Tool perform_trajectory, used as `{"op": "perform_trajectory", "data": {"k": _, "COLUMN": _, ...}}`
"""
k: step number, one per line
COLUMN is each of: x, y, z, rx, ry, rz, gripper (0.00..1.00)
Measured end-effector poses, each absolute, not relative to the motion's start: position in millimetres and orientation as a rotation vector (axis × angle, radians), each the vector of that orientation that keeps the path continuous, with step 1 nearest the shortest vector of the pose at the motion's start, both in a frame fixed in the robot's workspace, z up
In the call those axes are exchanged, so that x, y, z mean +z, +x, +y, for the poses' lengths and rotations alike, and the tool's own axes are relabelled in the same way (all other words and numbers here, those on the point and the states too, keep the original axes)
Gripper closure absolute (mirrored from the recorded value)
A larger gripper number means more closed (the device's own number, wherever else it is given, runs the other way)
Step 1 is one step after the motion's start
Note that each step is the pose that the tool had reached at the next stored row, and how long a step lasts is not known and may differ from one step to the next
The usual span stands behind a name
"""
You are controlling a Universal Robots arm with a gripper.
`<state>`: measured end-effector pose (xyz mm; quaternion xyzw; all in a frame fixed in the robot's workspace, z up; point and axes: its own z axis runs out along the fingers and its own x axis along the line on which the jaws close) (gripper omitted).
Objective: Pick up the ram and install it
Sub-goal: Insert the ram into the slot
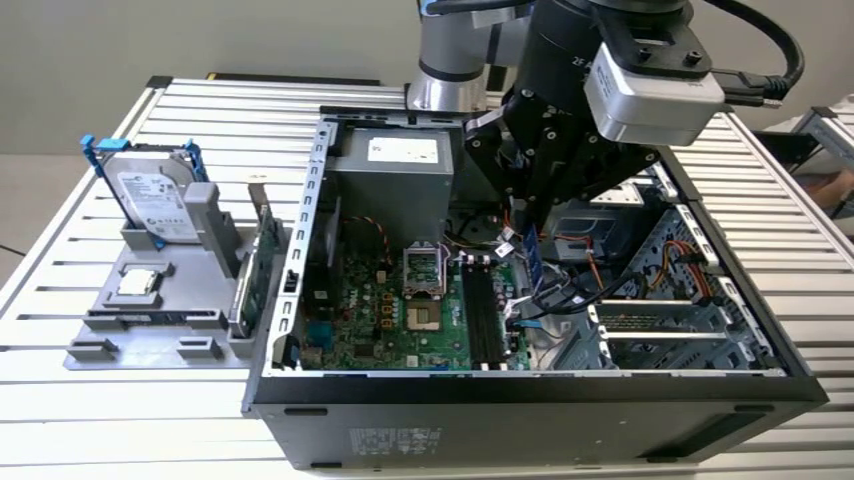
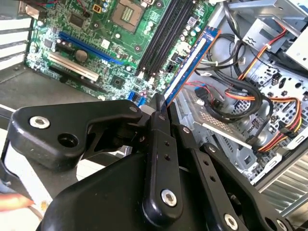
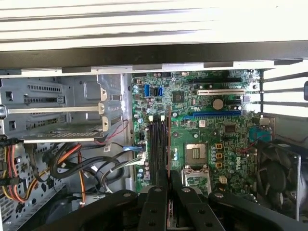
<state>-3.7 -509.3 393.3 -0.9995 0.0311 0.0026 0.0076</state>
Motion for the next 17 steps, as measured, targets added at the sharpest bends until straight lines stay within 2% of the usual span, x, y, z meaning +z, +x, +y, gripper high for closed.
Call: {"op": "perform_trajectory", "data": {"k": 17, "x": 388.1, "y": 7.5, "z": -507.0, "rx": 0.008, "ry": -3.124, "rz": 0.121, "gripper": 1.00}}
